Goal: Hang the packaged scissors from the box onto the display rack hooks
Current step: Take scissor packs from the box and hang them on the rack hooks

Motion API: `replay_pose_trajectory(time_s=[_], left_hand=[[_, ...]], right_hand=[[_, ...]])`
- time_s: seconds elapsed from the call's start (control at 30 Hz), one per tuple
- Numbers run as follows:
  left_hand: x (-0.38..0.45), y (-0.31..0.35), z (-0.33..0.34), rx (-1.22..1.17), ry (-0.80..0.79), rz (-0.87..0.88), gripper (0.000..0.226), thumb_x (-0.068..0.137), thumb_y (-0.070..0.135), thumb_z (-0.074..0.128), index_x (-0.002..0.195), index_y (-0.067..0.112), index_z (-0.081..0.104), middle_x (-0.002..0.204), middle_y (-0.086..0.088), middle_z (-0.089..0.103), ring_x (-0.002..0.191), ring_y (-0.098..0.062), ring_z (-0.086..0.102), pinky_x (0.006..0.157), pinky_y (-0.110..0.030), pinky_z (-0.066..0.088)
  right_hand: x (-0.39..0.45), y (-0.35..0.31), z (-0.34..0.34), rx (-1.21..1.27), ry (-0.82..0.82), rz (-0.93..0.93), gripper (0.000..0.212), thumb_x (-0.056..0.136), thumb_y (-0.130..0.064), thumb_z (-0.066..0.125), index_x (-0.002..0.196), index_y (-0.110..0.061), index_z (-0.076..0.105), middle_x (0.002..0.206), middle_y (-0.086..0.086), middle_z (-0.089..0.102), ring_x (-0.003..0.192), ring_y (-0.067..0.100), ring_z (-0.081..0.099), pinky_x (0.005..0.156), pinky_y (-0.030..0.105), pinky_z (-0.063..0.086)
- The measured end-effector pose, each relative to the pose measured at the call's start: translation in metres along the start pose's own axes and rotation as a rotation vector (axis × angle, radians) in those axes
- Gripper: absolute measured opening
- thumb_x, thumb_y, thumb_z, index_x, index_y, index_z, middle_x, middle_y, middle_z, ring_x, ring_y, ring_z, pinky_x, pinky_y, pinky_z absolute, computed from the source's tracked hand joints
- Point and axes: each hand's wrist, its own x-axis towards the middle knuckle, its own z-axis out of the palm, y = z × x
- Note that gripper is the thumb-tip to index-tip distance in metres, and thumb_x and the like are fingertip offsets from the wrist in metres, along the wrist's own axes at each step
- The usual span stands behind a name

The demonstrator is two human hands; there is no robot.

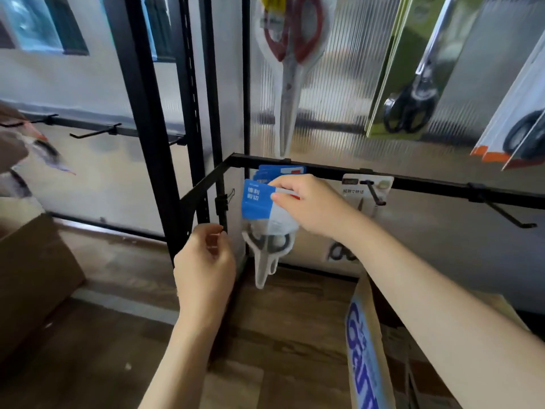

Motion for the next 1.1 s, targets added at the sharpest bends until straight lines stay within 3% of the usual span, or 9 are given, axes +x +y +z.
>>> replay_pose_trajectory(time_s=[0.1, 0.13, 0.23, 0.33, 0.43, 0.6, 0.77, 0.93, 1.1], left_hand=[[0.001, -0.003, 0.002, 0.023, -0.004, 0.023, 0.018, 0.093, 0.019, 0.052, 0.108, 0.018, 0.062, 0.091, 0.002, 0.065, 0.083, -0.014, 0.060, 0.078, -0.029, 0.049], [0.000, -0.004, 0.004, 0.036, -0.008, 0.029, 0.018, 0.093, 0.018, 0.052, 0.109, 0.016, 0.062, 0.092, 0.001, 0.065, 0.082, -0.014, 0.060, 0.077, -0.027, 0.047], [-0.001, -0.006, 0.008, 0.071, -0.014, 0.042, 0.020, 0.093, 0.020, 0.053, 0.110, 0.015, 0.062, 0.089, 0.000, 0.068, 0.082, -0.018, 0.063, 0.073, -0.028, 0.048], [-0.002, -0.008, 0.011, 0.100, -0.030, 0.066, 0.020, 0.092, 0.021, 0.054, 0.110, 0.017, 0.062, 0.085, 0.001, 0.067, 0.079, -0.015, 0.063, 0.073, -0.030, 0.050], [-0.004, -0.011, 0.012, 0.094, -0.054, 0.045, 0.022, 0.093, 0.020, 0.053, 0.112, 0.015, 0.061, 0.088, 0.001, 0.066, 0.082, -0.014, 0.061, 0.071, -0.025, 0.045], [-0.008, -0.018, 0.012, 0.113, -0.085, 0.025, 0.022, 0.093, 0.021, 0.052, 0.113, 0.015, 0.060, 0.093, -0.001, 0.068, 0.083, -0.014, 0.061, 0.069, -0.023, 0.040], [-0.010, -0.018, 0.016, 0.123, -0.096, 0.058, 0.020, 0.093, 0.020, 0.053, 0.111, 0.016, 0.060, 0.093, 0.000, 0.068, 0.084, -0.014, 0.061, 0.068, -0.023, 0.040], [-0.011, -0.014, 0.020, 0.157, -0.122, 0.135, 0.021, 0.093, 0.020, 0.052, 0.113, 0.015, 0.059, 0.093, 0.000, 0.065, 0.085, -0.013, 0.057, 0.067, -0.024, 0.040], [-0.021, -0.007, 0.028, 0.212, -0.148, 0.285, 0.012, 0.090, 0.016, 0.056, 0.100, 0.015, 0.063, 0.084, 0.000, 0.067, 0.083, -0.021, 0.061, 0.067, -0.031, 0.045]], right_hand=[[0.009, 0.001, 0.000, -0.002, 0.019, 0.039, 0.029, 0.097, -0.013, 0.045, 0.120, -0.015, 0.062, 0.119, 0.003, 0.064, 0.107, 0.018, 0.058, 0.087, 0.028, 0.045], [0.011, 0.002, 0.000, 0.003, 0.048, 0.047, 0.028, 0.096, -0.014, 0.048, 0.120, -0.017, 0.062, 0.114, 0.001, 0.065, 0.101, 0.015, 0.059, 0.088, 0.027, 0.046], [0.018, 0.005, 0.001, 0.039, 0.160, 0.070, 0.020, 0.090, -0.020, 0.060, 0.110, -0.023, 0.063, 0.094, -0.003, 0.063, 0.081, 0.007, 0.056, 0.070, 0.017, 0.044], [0.020, 0.008, 0.003, 0.148, 0.196, 0.102, 0.010, 0.087, -0.017, 0.065, 0.096, -0.019, 0.070, 0.088, -0.010, 0.066, 0.087, 0.003, 0.059, 0.078, 0.013, 0.044], [0.019, 0.010, 0.005, 0.241, 0.192, 0.132, 0.014, 0.091, -0.015, 0.060, 0.097, -0.018, 0.071, 0.080, -0.018, 0.062, 0.078, -0.004, 0.055, 0.077, 0.013, 0.042], [0.018, 0.011, 0.006, 0.241, 0.217, 0.157, 0.020, 0.095, -0.013, 0.052, 0.099, -0.023, 0.069, 0.093, 0.000, 0.068, 0.088, 0.017, 0.060, 0.086, 0.033, 0.049], [0.023, 0.016, 0.010, 0.171, 0.241, 0.171, 0.020, 0.094, -0.012, 0.053, 0.103, -0.015, 0.070, 0.089, -0.008, 0.064, 0.075, -0.004, 0.052, 0.078, 0.018, 0.042], [0.028, 0.023, 0.011, 0.135, 0.324, 0.202, 0.012, 0.091, -0.018, 0.060, 0.101, -0.018, 0.067, 0.099, -0.004, 0.067, 0.088, 0.005, 0.058, 0.080, 0.019, 0.044], [0.004, 0.028, 0.010, 0.030, 0.415, 0.127, 0.031, 0.091, -0.020, 0.061, 0.119, -0.014, 0.048, 0.095, -0.004, 0.060, 0.085, 0.010, 0.060, 0.067, 0.014, 0.043]])
